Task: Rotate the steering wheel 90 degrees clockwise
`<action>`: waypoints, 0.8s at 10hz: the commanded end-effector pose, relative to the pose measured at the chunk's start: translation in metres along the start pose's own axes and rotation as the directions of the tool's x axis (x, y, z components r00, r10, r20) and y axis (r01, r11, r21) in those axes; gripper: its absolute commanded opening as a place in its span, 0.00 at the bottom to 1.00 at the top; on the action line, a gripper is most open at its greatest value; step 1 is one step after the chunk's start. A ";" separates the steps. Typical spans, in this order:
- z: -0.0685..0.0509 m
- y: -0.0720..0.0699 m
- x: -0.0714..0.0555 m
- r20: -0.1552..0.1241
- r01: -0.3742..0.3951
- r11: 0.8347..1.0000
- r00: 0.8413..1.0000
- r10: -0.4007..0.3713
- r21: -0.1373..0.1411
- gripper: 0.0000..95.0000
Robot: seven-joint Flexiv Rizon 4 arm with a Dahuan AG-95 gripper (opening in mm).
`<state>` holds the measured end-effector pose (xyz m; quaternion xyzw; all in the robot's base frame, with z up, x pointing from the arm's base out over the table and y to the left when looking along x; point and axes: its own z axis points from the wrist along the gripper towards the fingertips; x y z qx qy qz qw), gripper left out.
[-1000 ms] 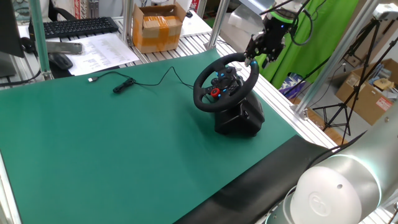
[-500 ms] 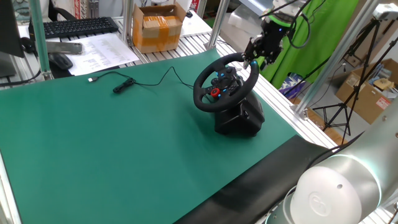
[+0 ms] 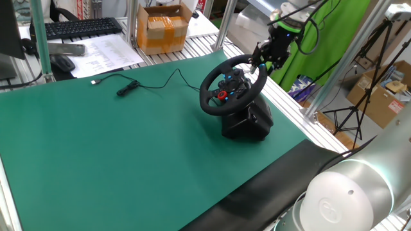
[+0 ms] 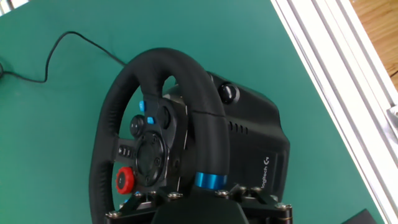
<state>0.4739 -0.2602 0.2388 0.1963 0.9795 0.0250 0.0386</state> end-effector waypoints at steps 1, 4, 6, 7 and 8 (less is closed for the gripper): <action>0.000 0.001 0.000 0.002 -0.006 1.000 1.000 0.006 -0.002 0.20; 0.000 0.001 0.000 0.003 -0.002 1.000 1.000 0.002 -0.001 0.00; 0.000 0.001 0.002 0.006 -0.009 1.000 1.000 0.009 -0.003 0.00; 0.003 0.001 0.006 0.014 -0.015 1.000 1.000 0.015 -0.003 0.00; 0.004 0.001 0.010 0.019 -0.017 1.000 1.000 0.017 -0.003 0.00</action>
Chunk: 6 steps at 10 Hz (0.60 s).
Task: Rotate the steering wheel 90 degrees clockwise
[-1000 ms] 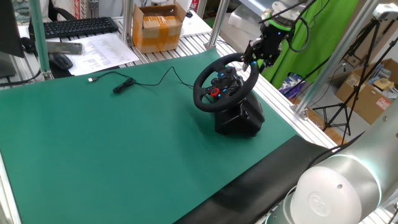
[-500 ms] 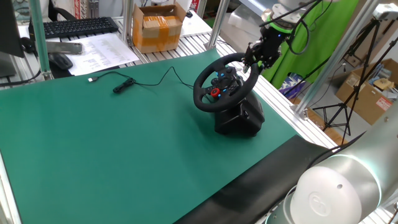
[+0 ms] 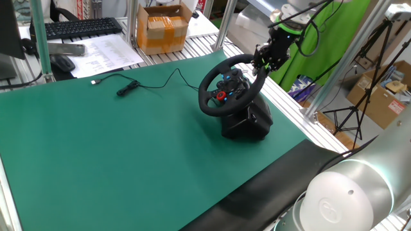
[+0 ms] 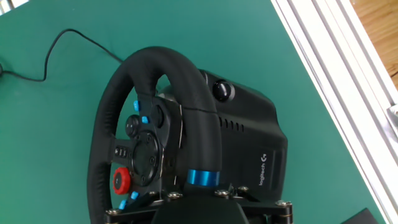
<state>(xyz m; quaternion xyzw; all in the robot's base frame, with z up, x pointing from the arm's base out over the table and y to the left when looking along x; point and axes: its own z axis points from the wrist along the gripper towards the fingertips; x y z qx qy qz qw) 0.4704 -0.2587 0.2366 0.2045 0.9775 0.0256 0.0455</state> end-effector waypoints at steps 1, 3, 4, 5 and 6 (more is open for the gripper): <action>0.002 0.001 0.008 0.003 0.004 1.000 1.000 -0.004 0.001 0.00; 0.003 0.001 0.011 0.006 0.004 1.000 1.000 -0.003 -0.010 0.00; 0.003 0.001 0.012 0.005 -0.003 1.000 1.000 0.003 -0.009 0.00; 0.004 0.002 0.015 0.005 -0.019 1.000 1.000 0.019 -0.009 0.00; 0.004 0.003 0.017 0.006 -0.027 1.000 1.000 0.027 -0.008 0.00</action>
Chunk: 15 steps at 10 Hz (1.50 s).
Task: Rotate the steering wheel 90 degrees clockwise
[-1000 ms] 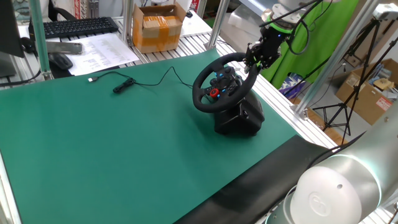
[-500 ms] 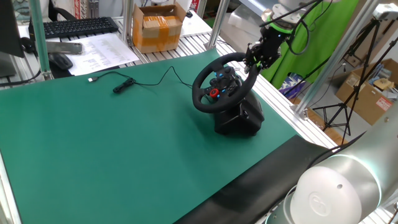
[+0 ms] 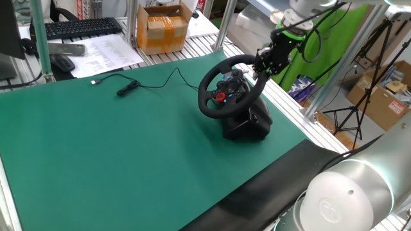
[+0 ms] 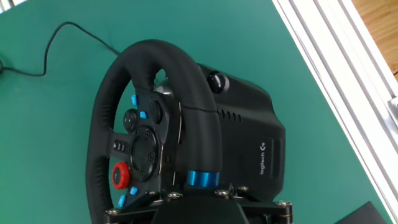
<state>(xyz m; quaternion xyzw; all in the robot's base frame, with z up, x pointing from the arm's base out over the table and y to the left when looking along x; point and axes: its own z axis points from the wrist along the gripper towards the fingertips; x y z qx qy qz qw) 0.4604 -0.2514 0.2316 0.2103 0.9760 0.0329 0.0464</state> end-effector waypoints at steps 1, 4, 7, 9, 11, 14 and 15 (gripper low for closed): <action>0.001 0.003 0.011 0.009 -0.020 1.000 1.000 0.020 0.011 0.00; 0.003 0.007 0.022 0.008 -0.033 0.999 0.999 0.033 0.010 0.00; 0.007 0.013 0.036 0.010 -0.065 0.998 0.998 0.065 0.013 0.00; 0.007 0.020 0.045 0.018 -0.091 0.996 0.996 0.090 0.007 0.00; 0.025 0.027 0.054 0.062 -0.126 0.992 0.990 0.127 -0.018 0.00; 0.025 0.037 0.063 0.043 -0.158 0.987 0.987 0.158 0.005 0.60; 0.024 0.038 0.064 0.047 -0.166 0.986 0.985 0.165 0.014 0.80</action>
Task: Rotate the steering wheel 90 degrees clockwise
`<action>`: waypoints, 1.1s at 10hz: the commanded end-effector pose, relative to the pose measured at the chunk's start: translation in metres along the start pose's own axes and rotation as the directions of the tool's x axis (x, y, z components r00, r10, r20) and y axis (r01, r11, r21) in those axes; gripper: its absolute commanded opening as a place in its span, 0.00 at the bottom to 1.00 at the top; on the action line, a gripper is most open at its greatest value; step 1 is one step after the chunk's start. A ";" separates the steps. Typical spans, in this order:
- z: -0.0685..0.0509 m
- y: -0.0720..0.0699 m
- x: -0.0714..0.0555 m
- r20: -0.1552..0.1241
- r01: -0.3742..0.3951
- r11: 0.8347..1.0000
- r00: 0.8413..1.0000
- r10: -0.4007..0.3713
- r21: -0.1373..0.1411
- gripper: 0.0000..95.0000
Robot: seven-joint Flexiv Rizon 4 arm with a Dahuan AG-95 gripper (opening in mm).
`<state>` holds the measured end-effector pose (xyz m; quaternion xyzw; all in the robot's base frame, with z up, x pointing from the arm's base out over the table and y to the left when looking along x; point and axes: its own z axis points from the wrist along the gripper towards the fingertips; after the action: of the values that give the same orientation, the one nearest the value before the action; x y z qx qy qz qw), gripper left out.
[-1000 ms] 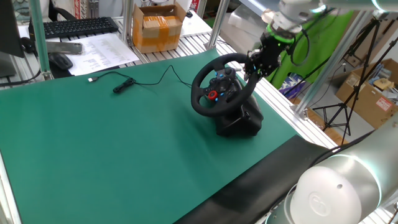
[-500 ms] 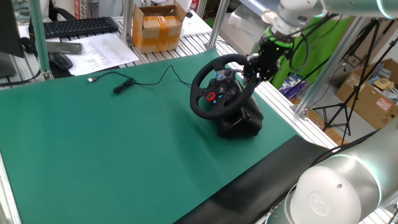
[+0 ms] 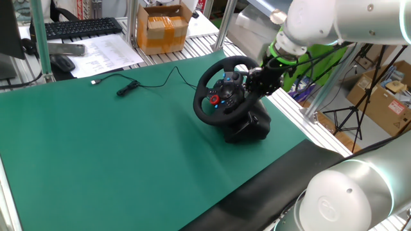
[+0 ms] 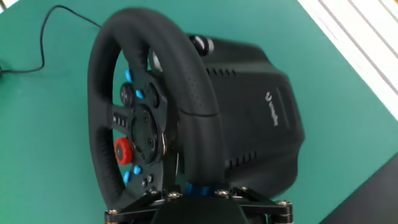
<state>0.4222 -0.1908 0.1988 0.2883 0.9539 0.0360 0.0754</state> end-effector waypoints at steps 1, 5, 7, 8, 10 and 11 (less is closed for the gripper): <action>-0.007 0.002 0.002 -0.013 -0.002 0.999 1.000 0.002 0.036 1.00; -0.020 0.001 0.001 -0.061 0.038 0.997 0.998 -0.034 0.068 1.00; -0.032 0.002 -0.005 -0.079 0.069 0.994 0.995 -0.063 0.080 1.00; -0.035 0.002 -0.008 -0.082 0.081 0.993 0.994 -0.074 0.084 1.00; -0.040 0.004 -0.028 -0.090 0.102 0.991 0.992 -0.094 0.091 1.00; -0.040 0.001 -0.037 -0.093 0.117 0.989 0.990 -0.109 0.090 1.00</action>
<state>0.4467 -0.2128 0.2433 0.2352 0.9717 -0.0013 0.0195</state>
